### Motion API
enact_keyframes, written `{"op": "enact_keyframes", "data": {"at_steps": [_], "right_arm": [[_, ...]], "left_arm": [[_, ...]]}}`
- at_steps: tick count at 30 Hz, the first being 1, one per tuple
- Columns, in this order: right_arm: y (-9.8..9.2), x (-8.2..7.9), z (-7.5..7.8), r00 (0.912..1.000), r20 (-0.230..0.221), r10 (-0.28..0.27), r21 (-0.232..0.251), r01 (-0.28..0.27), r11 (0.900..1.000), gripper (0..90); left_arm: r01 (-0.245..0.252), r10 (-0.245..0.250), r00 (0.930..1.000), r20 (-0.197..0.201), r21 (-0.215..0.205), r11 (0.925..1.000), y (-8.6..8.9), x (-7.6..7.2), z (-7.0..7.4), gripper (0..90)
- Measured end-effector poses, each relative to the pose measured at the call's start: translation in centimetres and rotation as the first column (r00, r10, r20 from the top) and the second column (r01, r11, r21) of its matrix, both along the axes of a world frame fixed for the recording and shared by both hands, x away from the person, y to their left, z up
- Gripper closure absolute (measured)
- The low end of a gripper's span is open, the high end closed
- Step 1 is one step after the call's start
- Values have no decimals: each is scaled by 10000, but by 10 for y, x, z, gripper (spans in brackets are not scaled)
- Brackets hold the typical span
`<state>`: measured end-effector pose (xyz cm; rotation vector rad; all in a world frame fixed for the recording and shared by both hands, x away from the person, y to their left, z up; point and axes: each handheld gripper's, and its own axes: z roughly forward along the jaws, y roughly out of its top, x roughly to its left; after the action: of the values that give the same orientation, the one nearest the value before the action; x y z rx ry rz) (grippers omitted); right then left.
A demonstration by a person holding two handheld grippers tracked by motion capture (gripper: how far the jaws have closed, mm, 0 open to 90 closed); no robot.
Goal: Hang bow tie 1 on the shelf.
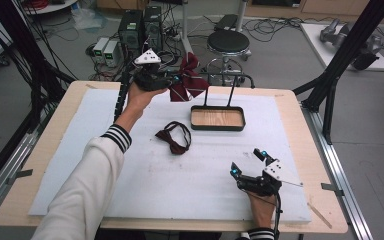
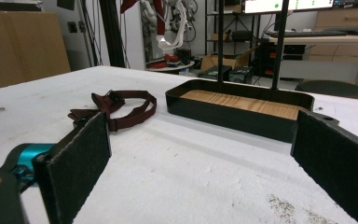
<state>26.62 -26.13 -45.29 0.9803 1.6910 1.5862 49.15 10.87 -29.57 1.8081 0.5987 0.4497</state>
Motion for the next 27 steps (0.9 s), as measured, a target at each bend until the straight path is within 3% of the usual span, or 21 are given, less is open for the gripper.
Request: {"op": "enact_keyframes", "data": {"at_steps": [10, 20, 27], "right_arm": [[1, 0, 0, 10000, -33, 12, -2, -12, 10000, 40], [0, 0, 0, 10000, -45, -10, 21, 10, 10000, 40], [-1, 0, 0, 9998, -87, -159, 121, 160, 9998, 40]], "left_arm": [[-46, 62, 9997, -250, 634, 9980, 6, -3, -7, 754], [-198, 236, 9988, -436, 858, 9961, 10, -4, -17, 754], [-274, 322, 9977, -595, 798, 9964, 12, -4, -21, 754]]}}
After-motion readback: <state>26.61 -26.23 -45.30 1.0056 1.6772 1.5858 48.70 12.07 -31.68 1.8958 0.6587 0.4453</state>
